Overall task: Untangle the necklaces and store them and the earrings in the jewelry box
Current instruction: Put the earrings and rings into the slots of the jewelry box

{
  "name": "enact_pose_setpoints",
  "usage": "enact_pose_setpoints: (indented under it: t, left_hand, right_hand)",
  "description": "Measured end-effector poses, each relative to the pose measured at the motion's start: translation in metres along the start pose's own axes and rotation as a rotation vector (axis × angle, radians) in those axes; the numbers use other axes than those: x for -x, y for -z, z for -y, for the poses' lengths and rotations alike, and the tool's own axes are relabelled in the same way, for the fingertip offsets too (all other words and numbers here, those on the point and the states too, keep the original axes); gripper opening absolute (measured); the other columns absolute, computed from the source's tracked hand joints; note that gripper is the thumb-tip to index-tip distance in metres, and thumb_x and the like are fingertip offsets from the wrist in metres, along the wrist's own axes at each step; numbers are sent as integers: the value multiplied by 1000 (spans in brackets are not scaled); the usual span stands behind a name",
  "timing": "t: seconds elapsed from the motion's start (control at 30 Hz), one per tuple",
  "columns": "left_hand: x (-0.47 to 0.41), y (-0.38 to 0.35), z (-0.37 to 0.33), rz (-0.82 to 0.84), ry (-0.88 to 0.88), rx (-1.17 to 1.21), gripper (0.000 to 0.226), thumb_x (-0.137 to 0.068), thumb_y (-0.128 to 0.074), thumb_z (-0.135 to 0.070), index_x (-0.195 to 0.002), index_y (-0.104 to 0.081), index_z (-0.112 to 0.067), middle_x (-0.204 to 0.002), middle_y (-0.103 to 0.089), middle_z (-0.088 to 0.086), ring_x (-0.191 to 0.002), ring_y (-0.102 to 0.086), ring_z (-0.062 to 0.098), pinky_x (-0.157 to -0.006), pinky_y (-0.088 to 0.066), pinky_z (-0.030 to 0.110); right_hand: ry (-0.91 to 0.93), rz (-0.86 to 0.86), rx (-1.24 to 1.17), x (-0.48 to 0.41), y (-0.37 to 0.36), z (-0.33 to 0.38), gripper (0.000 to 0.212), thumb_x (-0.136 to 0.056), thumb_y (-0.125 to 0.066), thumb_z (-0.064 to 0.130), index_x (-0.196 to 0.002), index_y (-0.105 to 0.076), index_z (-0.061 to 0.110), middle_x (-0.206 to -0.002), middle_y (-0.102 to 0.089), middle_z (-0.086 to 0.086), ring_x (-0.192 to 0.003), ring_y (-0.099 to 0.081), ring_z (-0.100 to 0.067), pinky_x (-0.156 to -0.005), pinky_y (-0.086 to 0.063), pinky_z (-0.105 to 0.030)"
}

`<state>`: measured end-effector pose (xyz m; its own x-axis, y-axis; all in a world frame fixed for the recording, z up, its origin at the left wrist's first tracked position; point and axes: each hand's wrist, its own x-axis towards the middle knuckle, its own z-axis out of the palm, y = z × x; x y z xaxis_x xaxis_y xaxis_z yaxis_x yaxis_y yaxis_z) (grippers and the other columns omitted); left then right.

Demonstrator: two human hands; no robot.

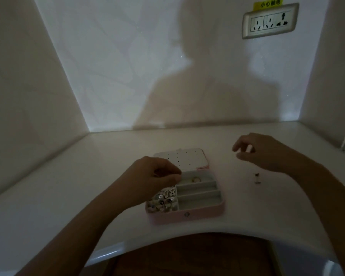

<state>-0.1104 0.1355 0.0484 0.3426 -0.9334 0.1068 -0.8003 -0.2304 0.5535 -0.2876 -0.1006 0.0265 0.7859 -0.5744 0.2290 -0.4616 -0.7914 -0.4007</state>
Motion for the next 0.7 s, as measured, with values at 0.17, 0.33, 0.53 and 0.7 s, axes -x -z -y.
enact_pose_setpoints:
  t: [0.17, 0.33, 0.53, 0.7]
  left_hand:
    - [-24, -21, 15, 72, -20, -65, 26, -90, -54, -40, -114, -62, -34, -128, -52, -13, -113, -45, 2, -102, -39, 28]
    - [-31, -31, 27, 114, -31, -98, 25, -94, -50, -32, -115, -63, -30, -134, -48, -11, -115, -43, 2, -100, -33, 21]
    - [-35, -31, 32, 118, -42, -79, 22, -93, -53, -31, -111, -65, -31, -130, -46, -18, -112, -41, -3, -97, -31, 17]
    - [-39, -28, 32, 149, -36, -53, 21, -92, -54, -30, -109, -66, -30, -129, -46, -18, -115, -44, 0, -97, -34, 16]
  right_hand:
    - [-286, 333, -30, 2, 9, -24, 24, -84, -69, 34, -93, -63, 12, -95, -65, -5, -61, -63, -13, -53, -48, -21]
    - [-275, 381, -41, 1, 4, -19, 13, -76, -77, 14, -81, -66, 13, -72, -67, 0, -52, -62, -6, -52, -48, -17]
    - [-143, 280, -26, -3, -15, 0, 16, -74, -72, 5, -71, -69, 20, -62, -65, 8, -47, -56, 6, -55, -47, -9]
    - [-54, 236, -20, -4, -28, 11, 12, -79, -67, 9, -82, -70, 20, -67, -59, 16, -60, -56, 5, -53, -40, -4]
